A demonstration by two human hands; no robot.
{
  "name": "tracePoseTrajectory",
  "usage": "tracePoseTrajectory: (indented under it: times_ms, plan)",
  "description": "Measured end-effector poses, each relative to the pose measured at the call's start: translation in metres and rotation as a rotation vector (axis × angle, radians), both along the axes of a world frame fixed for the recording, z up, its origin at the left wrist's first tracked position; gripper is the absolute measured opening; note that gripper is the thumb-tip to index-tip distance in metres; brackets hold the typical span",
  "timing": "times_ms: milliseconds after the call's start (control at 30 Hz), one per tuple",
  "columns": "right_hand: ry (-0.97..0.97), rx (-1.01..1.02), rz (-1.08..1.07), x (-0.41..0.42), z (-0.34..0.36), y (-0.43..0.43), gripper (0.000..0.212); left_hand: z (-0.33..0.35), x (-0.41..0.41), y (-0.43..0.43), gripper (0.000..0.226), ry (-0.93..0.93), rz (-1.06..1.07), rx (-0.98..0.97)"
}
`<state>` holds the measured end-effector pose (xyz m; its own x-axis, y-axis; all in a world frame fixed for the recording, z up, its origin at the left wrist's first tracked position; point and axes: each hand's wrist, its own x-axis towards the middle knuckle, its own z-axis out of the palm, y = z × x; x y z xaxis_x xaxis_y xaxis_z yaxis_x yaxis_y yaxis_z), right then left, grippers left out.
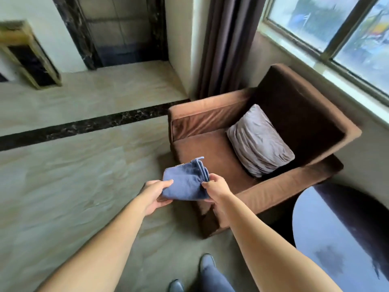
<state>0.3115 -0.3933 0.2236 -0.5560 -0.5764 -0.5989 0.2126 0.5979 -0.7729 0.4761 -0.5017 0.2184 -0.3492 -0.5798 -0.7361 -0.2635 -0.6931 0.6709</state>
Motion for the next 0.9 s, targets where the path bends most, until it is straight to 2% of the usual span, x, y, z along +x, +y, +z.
tracePoseTrajectory:
  times_ms: [200,333,467,567,733,900]
  plan:
    - [0.048,0.027,0.099,0.029,0.011,-0.091,0.016,0.012,0.031,-0.071,0.016,0.082,0.152,-0.032]
    - [0.079,0.055,0.129,0.025,0.003,-0.151,0.016,0.005,0.025,-0.128,0.013,0.068,0.193,-0.053]
    - [0.007,0.050,0.107,0.008,-0.013,-0.235,0.013,-0.012,0.008,-0.218,0.014,0.013,0.203,-0.105]
    - [-0.068,0.020,0.097,-0.008,-0.013,-0.303,0.012,-0.014,-0.008,-0.289,0.024,-0.031,0.232,-0.160]
    - [-0.087,-0.043,0.119,-0.035,0.003,-0.407,0.014,-0.001,-0.035,-0.400,0.036,-0.058,0.254,-0.199]
    - [-0.106,-0.060,0.081,-0.087,0.003,-0.505,0.015,-0.005,-0.083,-0.506,0.026,-0.050,0.174,-0.157]
